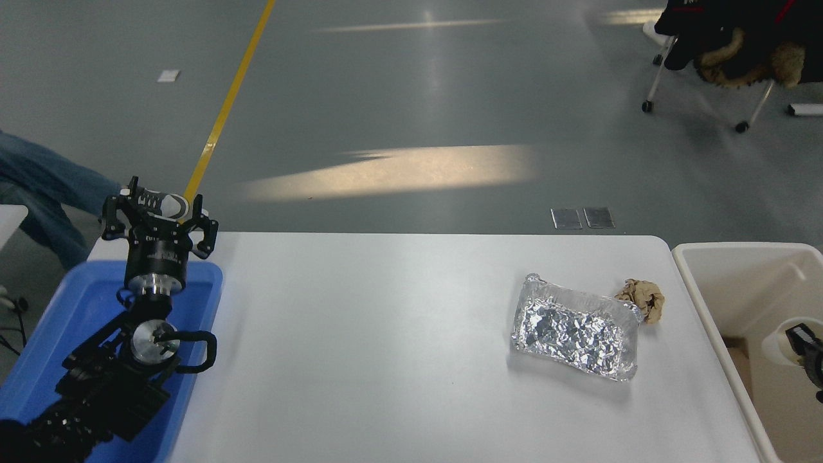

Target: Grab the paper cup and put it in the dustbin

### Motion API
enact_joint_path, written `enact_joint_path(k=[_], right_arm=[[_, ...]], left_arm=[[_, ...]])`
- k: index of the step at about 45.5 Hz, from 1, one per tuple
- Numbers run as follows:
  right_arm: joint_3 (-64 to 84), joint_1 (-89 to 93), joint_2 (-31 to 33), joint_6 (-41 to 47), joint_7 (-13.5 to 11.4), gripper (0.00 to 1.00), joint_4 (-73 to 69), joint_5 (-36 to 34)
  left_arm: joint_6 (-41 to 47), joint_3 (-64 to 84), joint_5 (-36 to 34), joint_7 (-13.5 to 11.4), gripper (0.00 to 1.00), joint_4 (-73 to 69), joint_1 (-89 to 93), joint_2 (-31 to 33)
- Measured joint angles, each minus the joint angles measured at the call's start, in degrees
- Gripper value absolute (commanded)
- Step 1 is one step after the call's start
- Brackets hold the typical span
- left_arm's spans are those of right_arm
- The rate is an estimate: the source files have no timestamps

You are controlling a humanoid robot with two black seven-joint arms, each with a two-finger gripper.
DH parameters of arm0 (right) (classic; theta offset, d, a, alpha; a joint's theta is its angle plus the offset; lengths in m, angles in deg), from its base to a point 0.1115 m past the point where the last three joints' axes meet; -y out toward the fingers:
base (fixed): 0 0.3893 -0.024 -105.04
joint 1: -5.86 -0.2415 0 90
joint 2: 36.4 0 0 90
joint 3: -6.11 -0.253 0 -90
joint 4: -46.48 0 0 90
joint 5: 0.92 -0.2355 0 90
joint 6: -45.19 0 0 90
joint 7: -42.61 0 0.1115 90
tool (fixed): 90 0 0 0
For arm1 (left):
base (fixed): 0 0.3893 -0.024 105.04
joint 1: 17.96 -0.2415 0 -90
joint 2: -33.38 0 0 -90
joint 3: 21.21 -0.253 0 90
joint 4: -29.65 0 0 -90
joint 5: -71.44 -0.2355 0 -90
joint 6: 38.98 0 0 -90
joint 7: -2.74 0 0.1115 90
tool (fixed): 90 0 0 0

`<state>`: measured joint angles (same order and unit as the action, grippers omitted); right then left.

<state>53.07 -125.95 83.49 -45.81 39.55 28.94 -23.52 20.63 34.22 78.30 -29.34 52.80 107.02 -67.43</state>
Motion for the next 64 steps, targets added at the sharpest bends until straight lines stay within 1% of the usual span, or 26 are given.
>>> enact_joint_path(k=[1, 2, 3, 4, 11, 21, 26, 30, 38, 45, 54, 64], right_arm=[[-0.26, 0.67, -0.38, -0.02, -0.01, 0.12, 1.05, 0.0], [-0.58, 1.49, -0.9, -0.05, -0.04, 0.43, 2.32, -0.02], [-0.77, 1.99, -1.23, -0.05, -0.04, 0.77, 3.08, -0.02], [-0.95, 2.43, -1.55, -0.05, -0.04, 1.0, 3.74, -0.02], [-2.02, 4.62, -3.35, -0.18, -0.05, 1.0, 7.76, 0.28], [-2.95, 4.79, -4.3, 0.26, 0.12, 1.0, 9.61, 0.59], [-2.94, 3.01, -4.47, 0.56, 0.27, 1.0, 9.13, 0.78], [-2.7, -0.08, -3.82, 0.71, 0.35, 1.0, 5.52, 1.32], [0.7, -12.07, 0.58, 0.16, 0.46, 1.0, -8.97, 4.99], [9.56, -26.23, 1.47, 0.03, 0.5, 1.0, -22.9, 7.05], [21.28, -47.31, -2.31, 0.73, 0.56, 1.0, -42.49, 8.24], [27.09, -68.29, -7.93, 4.2, 0.63, 1.0, -62.97, 9.02]], left_arm=[[0.0, 0.0, 0.01, 0.0, 0.99, 0.0, 0.0, 0.0], [0.0, 0.01, 0.0, 0.0, 0.99, 0.0, 0.0, 0.0], [0.0, 0.02, 0.01, 0.0, 0.99, 0.0, 0.0, 0.0], [0.0, 0.02, 0.0, 0.0, 0.99, 0.0, 0.0, 0.0], [0.0, 0.02, 0.0, 0.0, 0.99, 0.0, 0.0, 0.0], [0.0, -0.01, 0.0, 0.0, 0.99, 0.0, 0.0, 0.0], [0.0, -0.03, 0.0, 0.0, 0.99, 0.0, 0.0, 0.0], [0.0, -0.04, -0.03, 0.0, 0.99, -0.01, 0.0, 0.0], [-0.02, -0.05, -0.1, 0.0, 0.99, 0.0, 0.06, -0.06], [-0.03, -0.1, -0.13, 0.01, 0.99, 0.04, 0.1, -0.07], [-0.03, -0.12, -0.16, 0.08, 0.99, 0.04, 0.13, -0.09], [-0.04, -0.09, -0.16, 0.1, 0.99, 0.05, 0.05, -0.08]])
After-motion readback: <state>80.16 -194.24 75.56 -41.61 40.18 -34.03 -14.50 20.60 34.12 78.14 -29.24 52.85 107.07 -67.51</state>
